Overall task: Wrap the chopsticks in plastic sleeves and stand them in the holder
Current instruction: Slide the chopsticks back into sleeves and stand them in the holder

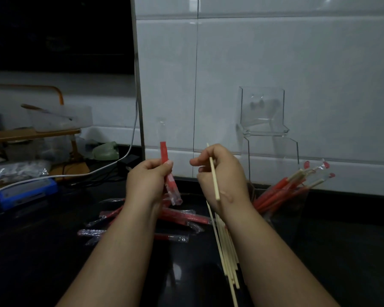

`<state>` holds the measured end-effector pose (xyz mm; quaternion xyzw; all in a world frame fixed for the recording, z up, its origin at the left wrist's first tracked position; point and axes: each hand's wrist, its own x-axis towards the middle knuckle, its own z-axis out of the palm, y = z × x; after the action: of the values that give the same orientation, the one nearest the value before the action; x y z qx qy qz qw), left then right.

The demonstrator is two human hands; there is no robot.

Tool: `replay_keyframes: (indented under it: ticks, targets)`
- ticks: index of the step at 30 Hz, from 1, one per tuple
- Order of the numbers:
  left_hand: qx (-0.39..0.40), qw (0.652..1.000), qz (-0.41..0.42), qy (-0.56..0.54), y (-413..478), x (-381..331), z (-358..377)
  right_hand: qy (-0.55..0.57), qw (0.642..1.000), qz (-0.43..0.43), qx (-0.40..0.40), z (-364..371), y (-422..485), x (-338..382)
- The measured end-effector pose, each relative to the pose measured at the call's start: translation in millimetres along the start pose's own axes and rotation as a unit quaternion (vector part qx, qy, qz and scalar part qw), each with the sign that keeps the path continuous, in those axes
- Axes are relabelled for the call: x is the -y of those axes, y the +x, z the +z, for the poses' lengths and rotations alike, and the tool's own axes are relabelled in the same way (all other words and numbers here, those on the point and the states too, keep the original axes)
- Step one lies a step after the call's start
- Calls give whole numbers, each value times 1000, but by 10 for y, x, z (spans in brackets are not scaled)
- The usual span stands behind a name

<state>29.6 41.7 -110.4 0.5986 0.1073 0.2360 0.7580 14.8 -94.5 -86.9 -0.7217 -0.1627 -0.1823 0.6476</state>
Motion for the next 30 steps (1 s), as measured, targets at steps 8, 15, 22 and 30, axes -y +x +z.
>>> replay_keyframes:
  ticks: [8, 15, 22, 30]
  targets:
    - [-26, 999, -46, 0, -14, 15, 4, -99, 990, -48, 88, 12, -60, -7]
    - [0, 998, -58, -7, -49, -18, 41, -72, 985, -89, 131, 45, -123, 78]
    - [-17, 1000, 2, 11, -88, -81, 58, -7, 997, -75, 1, 5, -55, 49]
    - [55, 995, 82, 7, -273, -200, 83, 0, 1000, -30, 9, -33, -58, 21]
